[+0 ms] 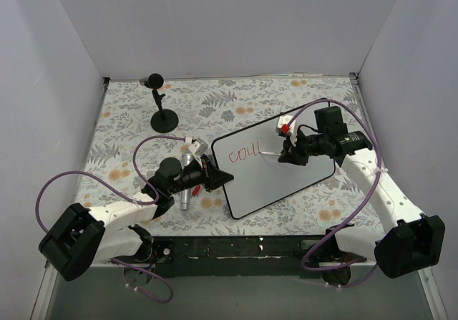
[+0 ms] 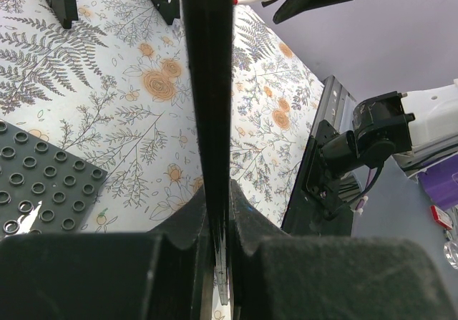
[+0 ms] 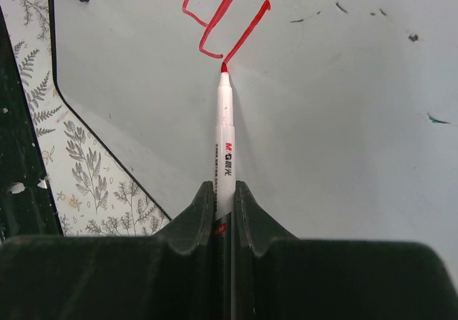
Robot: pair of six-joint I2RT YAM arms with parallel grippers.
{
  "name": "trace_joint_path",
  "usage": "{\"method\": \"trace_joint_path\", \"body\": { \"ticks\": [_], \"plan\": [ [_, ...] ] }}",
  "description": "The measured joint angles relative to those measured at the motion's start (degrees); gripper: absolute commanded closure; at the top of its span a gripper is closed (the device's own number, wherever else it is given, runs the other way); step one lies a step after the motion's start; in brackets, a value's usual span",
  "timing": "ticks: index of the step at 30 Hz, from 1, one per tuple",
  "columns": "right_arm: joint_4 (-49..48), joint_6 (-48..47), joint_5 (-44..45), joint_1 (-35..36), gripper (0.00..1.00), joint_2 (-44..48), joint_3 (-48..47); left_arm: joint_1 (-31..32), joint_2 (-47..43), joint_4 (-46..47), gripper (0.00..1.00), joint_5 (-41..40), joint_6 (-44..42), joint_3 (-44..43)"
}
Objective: Write a sentence on the whiteboard
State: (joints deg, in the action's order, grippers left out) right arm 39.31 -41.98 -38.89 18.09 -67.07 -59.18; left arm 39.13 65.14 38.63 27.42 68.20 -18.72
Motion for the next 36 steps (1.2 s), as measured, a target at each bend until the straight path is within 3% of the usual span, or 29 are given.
{"method": "trace_joint_path", "body": {
  "ticks": [28, 36],
  "plan": [
    [-1.42, 3.67, 0.2, -2.29, 0.99, -0.61, -2.89, 0.04, 0.22, -0.04, 1.0, -0.04, 0.09, 0.0],
    [-0.59, 0.68, -2.4, -3.04, 0.99, 1.9, -2.8, 0.09, 0.24, 0.24, 1.0, 0.02, -0.74, 0.0]
  ]
}}
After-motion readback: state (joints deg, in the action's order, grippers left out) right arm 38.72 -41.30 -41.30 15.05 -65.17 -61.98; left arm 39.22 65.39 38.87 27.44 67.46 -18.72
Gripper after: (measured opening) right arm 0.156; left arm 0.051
